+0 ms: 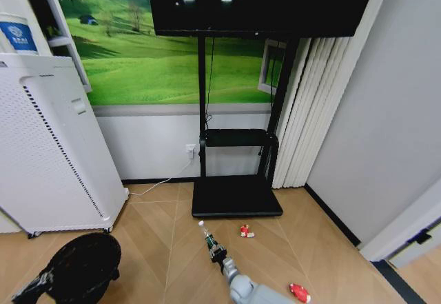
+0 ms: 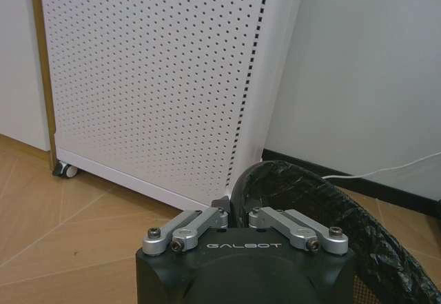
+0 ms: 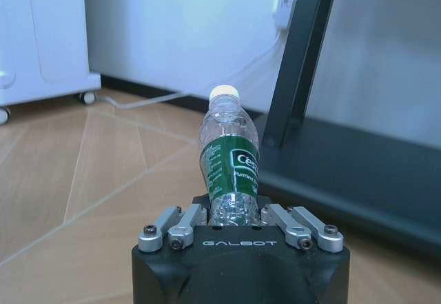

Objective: Pick up the trash bin and place the garbage on the floor into it.

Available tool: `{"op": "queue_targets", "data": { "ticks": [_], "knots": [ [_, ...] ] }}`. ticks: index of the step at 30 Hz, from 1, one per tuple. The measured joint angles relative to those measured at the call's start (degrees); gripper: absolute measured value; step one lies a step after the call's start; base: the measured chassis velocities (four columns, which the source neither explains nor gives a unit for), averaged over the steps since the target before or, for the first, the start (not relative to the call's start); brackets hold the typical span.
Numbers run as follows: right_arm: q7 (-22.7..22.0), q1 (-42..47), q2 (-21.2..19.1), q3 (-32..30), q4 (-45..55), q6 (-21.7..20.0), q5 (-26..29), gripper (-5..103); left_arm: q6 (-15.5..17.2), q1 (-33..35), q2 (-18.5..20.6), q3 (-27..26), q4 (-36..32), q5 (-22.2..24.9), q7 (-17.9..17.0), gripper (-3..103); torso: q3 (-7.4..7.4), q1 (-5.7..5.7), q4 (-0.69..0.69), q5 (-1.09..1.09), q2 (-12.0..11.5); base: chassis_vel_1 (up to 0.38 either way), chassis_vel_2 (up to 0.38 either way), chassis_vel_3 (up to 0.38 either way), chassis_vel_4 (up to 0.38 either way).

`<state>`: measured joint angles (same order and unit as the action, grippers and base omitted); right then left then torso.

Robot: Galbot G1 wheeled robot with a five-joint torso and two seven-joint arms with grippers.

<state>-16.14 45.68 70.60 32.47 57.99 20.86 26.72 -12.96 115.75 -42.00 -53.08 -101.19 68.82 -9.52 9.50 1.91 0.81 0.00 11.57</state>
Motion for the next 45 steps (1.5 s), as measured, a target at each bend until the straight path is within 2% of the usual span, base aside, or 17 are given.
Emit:
{"op": "queue_targets", "data": {
  "ticks": [1,3,9,11,18,21,22,25,28,33,35,36,38,39,42,44,45],
  "knots": [
    [0.0,0.0,0.0,0.0,0.0,0.0,0.0,29,0.0,0.0,0.0,0.0,0.0,0.0,0.0,8,0.00,0.00,0.00,0.00,0.0,0.000,0.000,0.000,0.000],
    [0.5,0.9,-2.3,-2.0,2.0,3.4,-6.0,29,0.8,-2.7,3.7,3.0,0.0,0.7,-3.5,8,0.00,0.00,0.03,-0.01,0.0,0.000,0.000,0.000,0.000],
    [0.7,2.8,-4.8,-4.4,6.1,5.2,-9.6,29,1.3,-5.4,6.9,6.5,0.5,2.2,-7.5,8,0.00,0.00,0.03,0.00,0.0,0.000,0.000,0.000,0.000],
    [0.9,4.0,-6.2,-5.5,8.9,6.3,-12.1,29,1.3,-6.8,8.5,9.7,0.9,2.4,-9.3,8,0.00,0.00,0.00,0.00,0.0,0.000,0.000,0.000,0.000],
    [0.8,4.3,-6.8,-3.9,13.7,7.4,-14.7,29,1.4,-10.7,11.6,17.1,0.3,2.7,-10.6,8,0.00,0.00,0.00,-0.01,0.0,0.000,0.000,0.000,0.000],
    [0.4,2.1,-7.3,-0.7,16.5,7.3,-14.6,29,1.4,-13.0,15.7,20.3,0.0,4.3,-10.7,8,0.00,0.00,0.02,-0.01,0.0,0.000,0.000,0.000,0.000],
    [0.4,2.1,-7.3,-0.7,16.5,7.3,-14.6,29,1.4,-13.0,15.7,20.3,0.0,4.3,-10.7,8,0.00,0.00,0.02,-0.01,0.0,0.000,0.000,0.000,0.000],
    [0.1,-1.4,-6.2,3.0,17.5,6.7,-13.3,29,1.4,-13.7,18.9,20.9,0.0,5.5,-10.6,8,0.00,0.00,0.03,0.00,0.0,0.000,0.000,0.000,0.000],
    [0.3,-6.9,-2.6,9.2,16.9,6.9,-11.9,29,1.4,-13.9,21.9,20.9,-0.3,7.2,-10.7,8,0.00,0.01,0.00,-0.01,0.0,0.000,0.000,0.000,0.000],
    [0.8,-9.2,-0.4,11.8,16.6,7.3,-11.6,29,1.5,-16.6,24.8,23.3,0.4,8.8,-10.9,8,0.00,0.00,-0.02,0.00,0.0,0.000,0.000,0.000,0.000],
    [0.8,-9.9,0.5,12.4,17.3,7.3,-11.1,29,1.8,-22.0,26.5,28.7,1.9,9.6,-10.7,8,0.00,0.00,0.01,0.01,0.0,0.000,0.000,0.000,0.000],
    [0.8,-9.9,0.5,12.4,17.3,7.3,-11.1,29,1.8,-22.0,26.5,28.7,1.9,9.6,-10.7,8,0.00,0.00,0.01,0.01,0.0,0.000,0.000,0.000,0.000],
    [0.8,-10.5,1.1,12.8,17.8,7.3,-11.0,29,2.2,-28.6,27.0,35.4,3.6,10.4,-10.6,8,0.00,0.01,0.02,-0.02,0.0,0.000,0.000,0.000,0.000],
    [0.8,-10.5,1.1,12.8,17.8,7.3,-11.0,29,2.2,-28.6,27.0,35.4,3.6,10.4,-10.6,8,0.00,0.01,0.02,-0.02,0.0,0.000,0.000,0.000,0.000],
    [0.9,-12.2,2.6,14.3,16.7,7.3,-10.1,29,2.9,-41.1,27.3,48.3,5.5,12.1,-10.7,8,0.01,0.01,-0.01,-0.05,0.0,0.000,0.000,0.000,0.000],
    [0.9,-12.5,3.0,14.5,16.3,7.3,-10.0,29,3.0,-42.8,27.3,49.8,5.7,12.3,-10.7,8,0.01,0.01,-0.01,-0.04,0.0,0.000,0.000,0.000,0.000],
    [1.0,-13.1,3.8,14.9,15.4,7.4,-9.8,29,3.2,-47.7,27.2,53.9,5.9,12.9,-11.1,8,0.00,0.00,0.00,0.02,0.0,0.000,0.000,0.000,0.000]
  ]
}}
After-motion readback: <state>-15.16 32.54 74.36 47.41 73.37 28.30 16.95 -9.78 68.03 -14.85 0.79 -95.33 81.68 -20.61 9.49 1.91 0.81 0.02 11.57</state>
